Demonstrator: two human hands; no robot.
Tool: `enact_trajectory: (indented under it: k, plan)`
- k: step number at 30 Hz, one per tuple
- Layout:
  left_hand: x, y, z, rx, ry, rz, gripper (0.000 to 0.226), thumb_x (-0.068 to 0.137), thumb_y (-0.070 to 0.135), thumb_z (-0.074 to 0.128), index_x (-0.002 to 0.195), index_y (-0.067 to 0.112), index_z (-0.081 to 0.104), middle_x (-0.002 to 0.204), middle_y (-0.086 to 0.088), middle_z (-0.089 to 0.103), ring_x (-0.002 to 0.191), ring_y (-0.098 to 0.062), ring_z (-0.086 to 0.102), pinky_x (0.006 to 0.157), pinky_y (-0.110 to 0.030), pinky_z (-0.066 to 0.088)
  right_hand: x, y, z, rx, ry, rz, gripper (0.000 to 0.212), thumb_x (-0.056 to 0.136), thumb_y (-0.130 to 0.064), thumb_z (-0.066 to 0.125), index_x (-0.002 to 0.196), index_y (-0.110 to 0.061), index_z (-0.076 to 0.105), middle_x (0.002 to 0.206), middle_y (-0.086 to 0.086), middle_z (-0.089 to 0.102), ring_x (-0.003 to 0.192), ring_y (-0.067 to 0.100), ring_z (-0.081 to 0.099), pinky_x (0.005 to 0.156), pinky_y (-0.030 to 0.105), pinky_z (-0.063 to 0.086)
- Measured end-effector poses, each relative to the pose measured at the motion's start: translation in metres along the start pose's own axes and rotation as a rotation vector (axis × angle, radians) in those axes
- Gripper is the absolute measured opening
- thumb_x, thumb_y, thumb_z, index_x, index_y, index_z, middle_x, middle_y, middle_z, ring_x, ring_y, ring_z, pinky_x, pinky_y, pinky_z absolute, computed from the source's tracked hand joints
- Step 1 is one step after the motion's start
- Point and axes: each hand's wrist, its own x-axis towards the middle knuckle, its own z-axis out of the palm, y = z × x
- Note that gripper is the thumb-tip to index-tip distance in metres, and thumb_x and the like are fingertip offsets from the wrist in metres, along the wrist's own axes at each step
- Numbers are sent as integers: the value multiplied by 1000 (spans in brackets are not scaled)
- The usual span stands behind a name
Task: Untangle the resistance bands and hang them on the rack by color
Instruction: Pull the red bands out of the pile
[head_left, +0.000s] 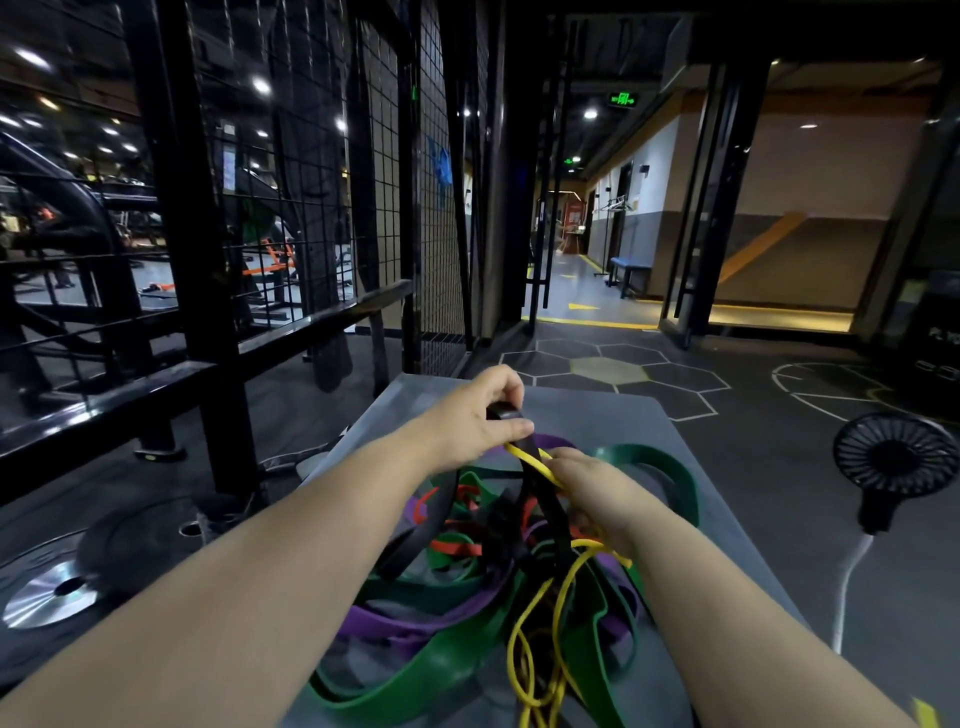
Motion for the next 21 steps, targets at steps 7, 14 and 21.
enact_trajectory:
  k: [7,14,21]
  plan:
    - [-4,-16,-6,541,-182,-116,27,87,31,66,100,27,43,91,14,56,87,-15,57,81,-33,43,3,1,-4,-106,206,-159,26,97,-24,53,78,-13,67,72,-3,61,74,17,56,67,28,41]
    - [-9,-5,4,478,-263,-173,21,99,18,49,119,23,50,102,12,51,74,2,49,58,-9,36,8,2,1,-333,211,-188,16,97,-34,52,90,-23,61,89,-4,61,91,19,56,75,30,40]
    - [-6,-9,-2,285,7,-61,17,93,10,55,99,24,47,99,4,55,98,-19,54,90,-32,43,-11,0,-4,-29,-13,-225,32,100,-45,44,130,-36,55,128,-12,55,121,9,49,96,29,36]
